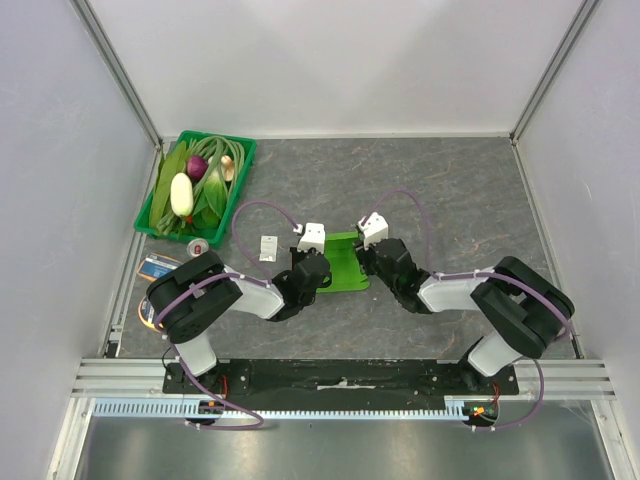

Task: Fold the paper box

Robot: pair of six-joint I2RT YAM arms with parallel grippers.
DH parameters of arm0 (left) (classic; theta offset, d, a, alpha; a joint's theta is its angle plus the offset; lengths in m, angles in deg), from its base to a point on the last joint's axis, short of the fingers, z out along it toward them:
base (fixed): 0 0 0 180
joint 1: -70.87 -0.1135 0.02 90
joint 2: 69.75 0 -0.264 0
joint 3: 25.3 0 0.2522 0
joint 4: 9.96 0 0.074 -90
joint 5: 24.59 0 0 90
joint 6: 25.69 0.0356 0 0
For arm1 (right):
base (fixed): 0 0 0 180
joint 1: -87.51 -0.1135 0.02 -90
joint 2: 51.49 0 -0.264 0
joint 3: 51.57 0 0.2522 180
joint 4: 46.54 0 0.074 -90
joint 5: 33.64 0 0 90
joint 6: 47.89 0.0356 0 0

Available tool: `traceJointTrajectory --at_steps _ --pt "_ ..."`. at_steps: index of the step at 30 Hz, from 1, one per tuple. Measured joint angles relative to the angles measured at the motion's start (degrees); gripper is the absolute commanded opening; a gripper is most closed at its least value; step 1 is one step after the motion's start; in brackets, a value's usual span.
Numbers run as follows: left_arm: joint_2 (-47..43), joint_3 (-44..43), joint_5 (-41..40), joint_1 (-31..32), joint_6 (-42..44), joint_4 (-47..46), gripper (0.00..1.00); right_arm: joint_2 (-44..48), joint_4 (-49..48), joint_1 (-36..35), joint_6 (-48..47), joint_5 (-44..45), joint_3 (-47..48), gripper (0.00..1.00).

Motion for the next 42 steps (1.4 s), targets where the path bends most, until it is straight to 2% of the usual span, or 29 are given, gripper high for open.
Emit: traceJointTrajectory --at_steps 12,14,15,20,24,25,26,30,35,37,40,42 --pt "0.0 0.0 -0.04 0.0 0.0 0.0 0.02 -5.9 -10.82 -0.94 -1.33 2.4 -0.39 0.5" --pt "0.0 0.0 -0.04 0.0 0.0 -0.02 0.02 -6.36 -11.5 -0.94 -1.57 2.36 -0.31 0.44" --pt "0.0 0.0 -0.04 0.0 0.0 0.0 0.02 -6.73 -11.82 -0.94 -1.68 2.34 -0.15 0.38" --pt "0.0 0.0 -0.02 0.0 0.0 -0.02 0.02 -9.09 -14.38 -1.14 -1.05 3.08 0.66 0.31" --pt "0.0 0.0 -0.04 0.0 0.0 -0.02 0.02 -10.73 -16.57 -1.77 -0.24 5.64 0.94 0.18" --pt "0.0 0.0 -0.07 0.0 0.0 0.0 0.02 -11.08 -17.16 -1.99 0.07 6.67 1.01 0.11" --pt "0.0 0.0 -0.07 0.0 0.0 -0.02 0.02 -11.39 -17.59 -2.25 0.31 7.69 1.03 0.1" --pt "0.0 0.0 -0.11 0.0 0.0 0.0 0.02 -13.27 -20.06 -3.89 1.01 12.81 1.31 0.0" --pt "0.0 0.0 -0.2 -0.02 -0.02 0.02 0.02 -17.4 -22.45 -6.62 3.23 21.24 3.98 0.0" --pt "0.0 0.0 -0.33 -0.02 -0.04 0.02 0.02 -18.73 -22.14 -8.17 5.11 27.23 5.35 0.0" --pt "-0.02 0.0 -0.57 -0.02 -0.52 0.15 0.02 -20.7 -15.85 -11.34 11.39 38.62 10.21 0.0" --pt "-0.55 0.9 0.02 -0.57 -1.11 -0.81 0.02 -22.12 -6.58 -12.76 19.74 45.9 15.41 0.0"
